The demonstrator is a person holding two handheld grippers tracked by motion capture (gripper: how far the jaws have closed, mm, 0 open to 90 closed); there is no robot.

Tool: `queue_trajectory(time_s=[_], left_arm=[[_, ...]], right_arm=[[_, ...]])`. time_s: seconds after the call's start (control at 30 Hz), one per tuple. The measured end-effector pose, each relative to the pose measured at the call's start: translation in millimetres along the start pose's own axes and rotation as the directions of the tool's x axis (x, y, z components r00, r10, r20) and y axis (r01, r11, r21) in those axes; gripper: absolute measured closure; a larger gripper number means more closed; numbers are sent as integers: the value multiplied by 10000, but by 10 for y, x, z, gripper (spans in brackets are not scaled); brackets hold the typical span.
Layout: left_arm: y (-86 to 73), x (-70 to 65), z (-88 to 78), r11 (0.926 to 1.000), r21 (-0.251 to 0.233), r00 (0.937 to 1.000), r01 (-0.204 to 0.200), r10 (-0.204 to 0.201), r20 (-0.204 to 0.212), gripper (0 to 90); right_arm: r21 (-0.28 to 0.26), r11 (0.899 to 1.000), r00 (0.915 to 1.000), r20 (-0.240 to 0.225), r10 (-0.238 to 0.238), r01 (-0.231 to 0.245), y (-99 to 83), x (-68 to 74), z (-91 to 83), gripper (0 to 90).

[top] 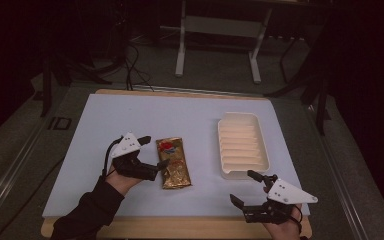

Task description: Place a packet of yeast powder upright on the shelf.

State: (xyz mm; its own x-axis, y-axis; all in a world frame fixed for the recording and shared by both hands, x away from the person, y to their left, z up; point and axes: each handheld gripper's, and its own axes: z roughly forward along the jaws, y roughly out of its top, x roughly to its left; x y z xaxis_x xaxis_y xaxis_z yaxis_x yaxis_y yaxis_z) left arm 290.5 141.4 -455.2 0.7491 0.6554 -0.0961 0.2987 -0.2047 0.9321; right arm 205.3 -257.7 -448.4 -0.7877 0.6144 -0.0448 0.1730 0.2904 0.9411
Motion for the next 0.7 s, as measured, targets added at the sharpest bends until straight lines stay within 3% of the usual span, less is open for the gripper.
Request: queue_trajectory(time_s=[0.4, 0.5, 0.7], left_arm=[[-18, 226, 240, 9994, 266, 9988, 235, -223, -436, 17], [-37, 319, 341, 9980, 418, 9981, 480, -463, -411, 17], [-81, 436, 447, 9979, 413, 9967, 500, -472, -662, 54]], right_arm=[[-41, 10000, 10000, -27, 68, -68, -8, -3, 1, 110], [25, 10000, 10000, -34, 57, -57, -15, -7, 8, 110], [47, 9999, 9999, -50, 99, -99, -23, -14, 9, 110]])
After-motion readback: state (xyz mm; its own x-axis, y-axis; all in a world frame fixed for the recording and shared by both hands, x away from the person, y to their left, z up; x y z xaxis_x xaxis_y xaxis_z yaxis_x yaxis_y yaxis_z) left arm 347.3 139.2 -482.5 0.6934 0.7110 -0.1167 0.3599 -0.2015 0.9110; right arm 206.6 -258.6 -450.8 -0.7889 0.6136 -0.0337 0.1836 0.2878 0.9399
